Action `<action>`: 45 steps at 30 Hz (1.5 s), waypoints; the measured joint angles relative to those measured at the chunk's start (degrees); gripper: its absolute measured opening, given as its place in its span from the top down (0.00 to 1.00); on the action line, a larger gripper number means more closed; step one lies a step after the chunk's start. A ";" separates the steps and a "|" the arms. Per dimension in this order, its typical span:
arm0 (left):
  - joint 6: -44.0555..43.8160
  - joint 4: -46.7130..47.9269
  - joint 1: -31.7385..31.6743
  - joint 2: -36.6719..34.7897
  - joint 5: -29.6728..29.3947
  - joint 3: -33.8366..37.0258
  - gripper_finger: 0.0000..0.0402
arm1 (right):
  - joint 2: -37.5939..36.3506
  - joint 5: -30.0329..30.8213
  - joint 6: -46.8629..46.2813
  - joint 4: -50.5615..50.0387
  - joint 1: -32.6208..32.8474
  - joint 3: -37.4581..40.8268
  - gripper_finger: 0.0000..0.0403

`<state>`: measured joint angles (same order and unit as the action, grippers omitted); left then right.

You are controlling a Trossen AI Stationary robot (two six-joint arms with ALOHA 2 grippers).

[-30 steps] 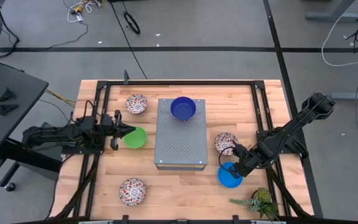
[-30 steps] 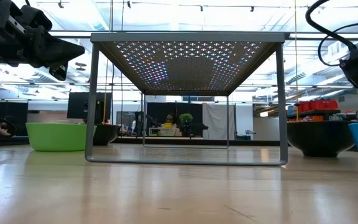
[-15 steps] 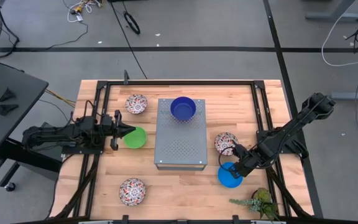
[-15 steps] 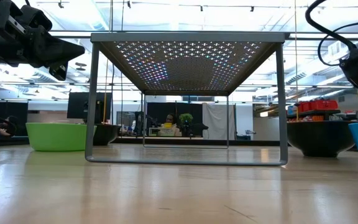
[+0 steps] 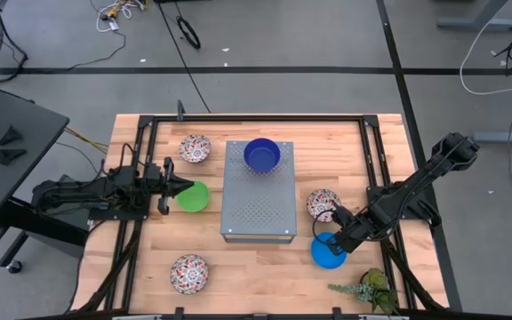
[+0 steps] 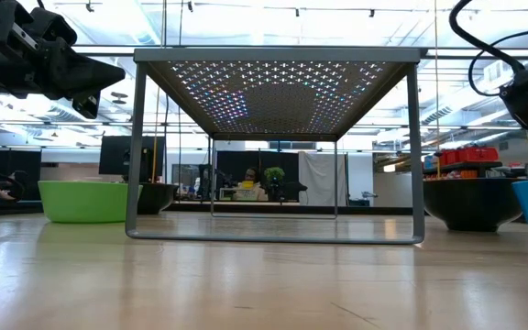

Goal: Pick & Place Mini bowls
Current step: Stack the light blue bowl on top of the dark blue bowl on the shelf

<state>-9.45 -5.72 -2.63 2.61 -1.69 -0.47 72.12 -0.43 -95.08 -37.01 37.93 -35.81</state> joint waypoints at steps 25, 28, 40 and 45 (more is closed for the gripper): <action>0.00 0.00 -0.02 -0.02 0.00 0.00 0.97 | -0.40 -3.65 1.27 8.40 0.01 0.00 1.00; 0.00 0.00 -0.01 -0.01 0.01 0.00 0.97 | -2.46 -4.14 2.38 11.70 0.05 0.00 1.00; 0.00 0.00 -0.02 -0.01 0.01 0.00 0.97 | -12.89 1.79 9.65 8.35 -1.21 -9.98 1.00; 0.00 0.00 0.00 -0.02 0.00 0.00 0.97 | -13.37 3.15 15.08 4.09 -4.38 -17.02 1.00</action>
<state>-9.45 -5.72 -2.64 2.59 -1.69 -0.47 58.74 2.72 -80.01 -32.92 33.55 -52.83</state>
